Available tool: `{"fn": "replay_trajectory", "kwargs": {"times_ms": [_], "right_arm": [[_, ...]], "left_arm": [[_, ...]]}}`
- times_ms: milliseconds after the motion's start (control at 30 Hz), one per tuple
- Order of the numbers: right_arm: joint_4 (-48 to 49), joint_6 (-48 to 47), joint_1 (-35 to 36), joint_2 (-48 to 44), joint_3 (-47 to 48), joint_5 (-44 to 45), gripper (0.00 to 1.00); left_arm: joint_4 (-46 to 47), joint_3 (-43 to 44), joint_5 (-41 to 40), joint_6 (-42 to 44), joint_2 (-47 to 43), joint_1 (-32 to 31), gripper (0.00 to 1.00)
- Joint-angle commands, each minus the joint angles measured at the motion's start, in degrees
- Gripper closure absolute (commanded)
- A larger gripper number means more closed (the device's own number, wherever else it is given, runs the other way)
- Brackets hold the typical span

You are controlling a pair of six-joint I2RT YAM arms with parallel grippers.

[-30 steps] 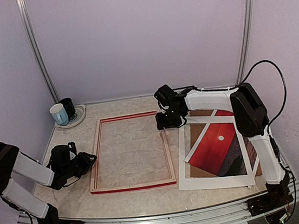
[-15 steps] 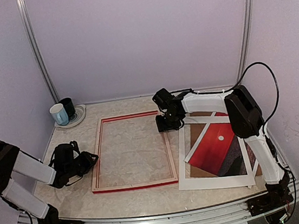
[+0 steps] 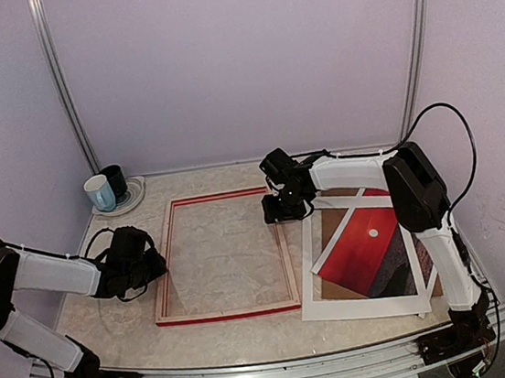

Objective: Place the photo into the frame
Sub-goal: Place the glass panel at the frame body, then press the glass panel into the frame body.

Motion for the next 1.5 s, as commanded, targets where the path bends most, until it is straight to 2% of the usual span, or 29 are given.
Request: {"fn": "replay_trajectory", "kwargs": {"times_ms": [0,67,300,533,700,1100,1233,1467], "right_arm": [[1.18,-0.86,-0.62,-8.07,-2.88,-1.96,0.45],[1.55,-0.80,-0.99,-11.28,-5.56,-1.62,0.45],[6.63,-1.23,-1.56,-18.39,-17.07,-0.87,0.46],[9.55,-3.27,-1.76,-18.43,-21.33,-2.26,0.47],[9.62,-4.05,-1.74,-17.47,-21.82,-3.68,0.50],[10.14,-4.93,-1.26,-12.19,-18.59,-6.86,0.58],[9.95,-4.95,-1.03,-11.25,-18.16,-6.12,0.66],[10.23,-4.76,-0.78,-10.41,-18.88,-5.79,0.67]], "left_arm": [[-11.26,5.56,-8.72,0.27,-3.04,-0.48,0.63],[-12.60,7.78,-9.25,-0.82,-2.93,-0.80,0.63],[-23.68,22.03,-13.52,0.40,7.33,-3.33,0.64],[-30.63,33.99,-16.78,3.43,16.24,-3.17,0.64],[-33.04,40.17,-16.36,5.12,18.88,-2.33,0.64],[-35.14,47.05,-12.62,8.94,24.86,1.69,0.64],[-35.52,48.85,-12.19,10.22,27.23,2.44,0.64],[-35.41,50.59,-10.24,11.33,29.94,3.42,0.64]]}}
